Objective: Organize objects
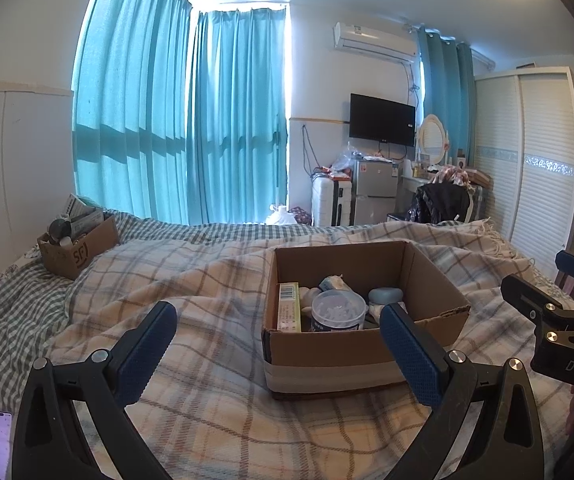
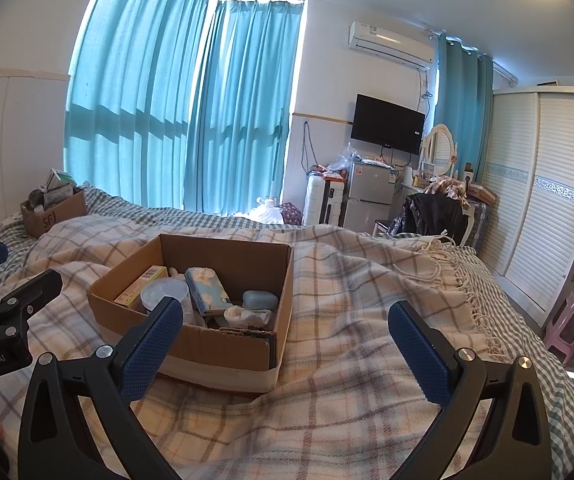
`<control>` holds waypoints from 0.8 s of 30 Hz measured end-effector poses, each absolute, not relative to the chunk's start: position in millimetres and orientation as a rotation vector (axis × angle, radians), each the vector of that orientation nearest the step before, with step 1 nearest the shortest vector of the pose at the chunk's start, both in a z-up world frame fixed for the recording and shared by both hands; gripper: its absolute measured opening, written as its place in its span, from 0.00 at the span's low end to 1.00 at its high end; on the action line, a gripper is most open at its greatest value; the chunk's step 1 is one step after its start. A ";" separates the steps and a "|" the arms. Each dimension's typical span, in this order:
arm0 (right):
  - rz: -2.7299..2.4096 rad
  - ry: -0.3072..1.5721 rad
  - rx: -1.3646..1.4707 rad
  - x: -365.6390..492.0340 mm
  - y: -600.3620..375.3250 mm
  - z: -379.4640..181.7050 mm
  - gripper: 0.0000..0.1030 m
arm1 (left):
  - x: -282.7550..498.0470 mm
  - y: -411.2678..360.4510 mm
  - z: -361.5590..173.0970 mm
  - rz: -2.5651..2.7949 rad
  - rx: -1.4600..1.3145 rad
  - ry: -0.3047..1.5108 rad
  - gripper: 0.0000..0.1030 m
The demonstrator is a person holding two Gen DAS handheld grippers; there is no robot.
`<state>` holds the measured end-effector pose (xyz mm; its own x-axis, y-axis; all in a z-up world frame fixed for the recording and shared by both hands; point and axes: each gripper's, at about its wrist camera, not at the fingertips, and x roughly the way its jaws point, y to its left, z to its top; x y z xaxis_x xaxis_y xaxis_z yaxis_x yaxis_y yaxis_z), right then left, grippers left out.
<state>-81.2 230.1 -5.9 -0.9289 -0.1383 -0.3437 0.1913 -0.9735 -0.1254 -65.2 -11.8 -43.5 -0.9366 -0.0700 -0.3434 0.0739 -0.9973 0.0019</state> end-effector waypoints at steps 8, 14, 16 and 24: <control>-2.919 0.239 0.499 -80.0 229.6 -6.1 1.00 | -63.5 -7.9 -44.1 -3.024 0.521 -0.019 1.00; -2.919 0.240 0.499 -80.0 229.6 -6.1 1.00 | -63.5 -8.9 -44.2 -3.018 0.522 0.005 1.00; -2.919 0.240 0.500 -80.1 229.6 -6.2 1.00 | -63.3 -9.5 -44.3 -3.017 0.523 0.009 1.00; -2.918 0.240 0.500 -80.2 229.6 -6.3 1.00 | -64.0 -10.3 -44.9 -3.014 0.526 0.015 1.00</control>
<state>-80.2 229.6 -6.3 -0.9292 -0.1400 -0.3420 0.1941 -0.9724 -0.1293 -64.0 -10.3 -44.9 -0.9377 -0.0787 -0.3385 0.0821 -0.9966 0.0043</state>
